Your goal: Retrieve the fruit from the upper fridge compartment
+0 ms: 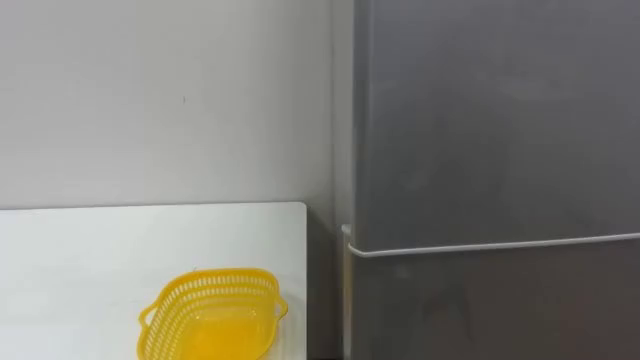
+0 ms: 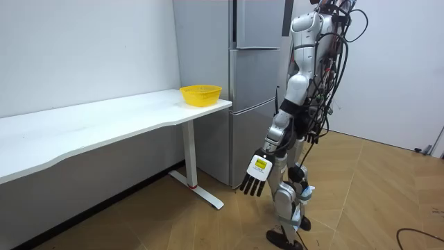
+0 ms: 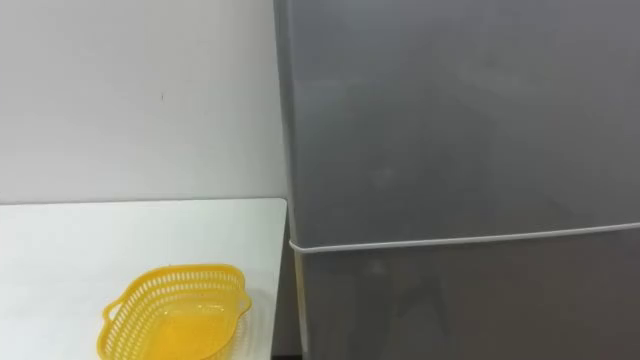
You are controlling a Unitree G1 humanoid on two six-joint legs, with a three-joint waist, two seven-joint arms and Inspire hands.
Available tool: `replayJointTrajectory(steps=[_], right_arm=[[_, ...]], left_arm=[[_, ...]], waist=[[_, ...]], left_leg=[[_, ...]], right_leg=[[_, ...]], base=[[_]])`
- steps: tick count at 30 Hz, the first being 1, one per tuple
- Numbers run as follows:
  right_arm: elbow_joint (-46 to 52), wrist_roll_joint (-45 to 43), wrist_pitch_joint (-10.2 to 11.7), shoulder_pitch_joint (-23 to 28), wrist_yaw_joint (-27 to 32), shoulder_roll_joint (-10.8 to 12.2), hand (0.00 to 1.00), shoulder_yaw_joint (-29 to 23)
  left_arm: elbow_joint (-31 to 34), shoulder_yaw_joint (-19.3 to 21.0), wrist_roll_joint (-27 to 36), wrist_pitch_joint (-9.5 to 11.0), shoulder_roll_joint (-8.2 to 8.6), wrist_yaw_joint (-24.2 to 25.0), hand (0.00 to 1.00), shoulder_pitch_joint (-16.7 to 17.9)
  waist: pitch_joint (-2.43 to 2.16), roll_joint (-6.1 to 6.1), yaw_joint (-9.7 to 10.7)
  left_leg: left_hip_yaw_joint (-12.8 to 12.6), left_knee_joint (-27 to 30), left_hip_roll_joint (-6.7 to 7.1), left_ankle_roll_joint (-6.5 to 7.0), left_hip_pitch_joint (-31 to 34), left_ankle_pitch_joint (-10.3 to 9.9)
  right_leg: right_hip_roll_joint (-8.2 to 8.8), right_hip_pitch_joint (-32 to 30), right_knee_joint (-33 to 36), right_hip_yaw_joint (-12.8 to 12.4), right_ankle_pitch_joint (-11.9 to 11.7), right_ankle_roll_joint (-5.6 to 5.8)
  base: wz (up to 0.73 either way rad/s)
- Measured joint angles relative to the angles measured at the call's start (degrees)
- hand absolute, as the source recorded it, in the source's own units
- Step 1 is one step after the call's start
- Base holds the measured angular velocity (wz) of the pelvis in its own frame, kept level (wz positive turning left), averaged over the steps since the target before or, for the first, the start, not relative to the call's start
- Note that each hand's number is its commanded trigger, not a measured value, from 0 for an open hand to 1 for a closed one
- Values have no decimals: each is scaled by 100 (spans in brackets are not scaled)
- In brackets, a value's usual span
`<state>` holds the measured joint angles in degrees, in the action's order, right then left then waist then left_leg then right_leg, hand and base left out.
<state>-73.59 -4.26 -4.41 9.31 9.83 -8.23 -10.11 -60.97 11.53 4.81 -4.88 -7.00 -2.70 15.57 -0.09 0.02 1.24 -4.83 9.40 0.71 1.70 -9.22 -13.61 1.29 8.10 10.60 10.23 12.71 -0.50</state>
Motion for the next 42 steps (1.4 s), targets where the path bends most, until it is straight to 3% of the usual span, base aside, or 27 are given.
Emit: replayJointTrajectory(steps=[17, 26, 35, 38, 42], right_arm=[[-2, 25, -23, 33, -9, 0, 0, -1], [1, 151, -55, 89, 0, 0, 0, 1], [28, 223, -11, 91, 0, -3, 0, -12], [33, 105, 40, 102, -1, -5, 0, -20], [225, -92, 80, 104, -1, -25, 0, -29]], left_arm=[[-66, -1, -1, 0, 0, 20, 0, 49], [-95, 36, 18, 0, 2, -246, 0, -28], [87, 406, 964, 85, 31, -1082, 0, -87], [494, 764, 1029, 181, 36, -1493, 0, -64], [1325, 878, 983, 318, 36, -1971, 0, -43]], waist=[[11, 3, 17], [9, -4, 1], [10, -16, -15], [13, -10, -31], [12, 2, -33]], left_leg=[[-9, -3, -3, 0, -26, 0], [34, -1, 3, 0, -5, 0], [15, 0, -4, 0, -51, 0], [30, -3, -5, 0, -94, 0], [88, -27, -4, 1, -31, -2]], right_leg=[[-23, -25, -5, -29, 1, 2], [17, -34, 7, 5, 4, 6], [-29, 2, 0, -31, 2, 3], [-33, 22, 0, -44, 2, 2], [-35, -29, -7, -13, -2, 5]], base=[[0], [1], [0], [0], [4]])
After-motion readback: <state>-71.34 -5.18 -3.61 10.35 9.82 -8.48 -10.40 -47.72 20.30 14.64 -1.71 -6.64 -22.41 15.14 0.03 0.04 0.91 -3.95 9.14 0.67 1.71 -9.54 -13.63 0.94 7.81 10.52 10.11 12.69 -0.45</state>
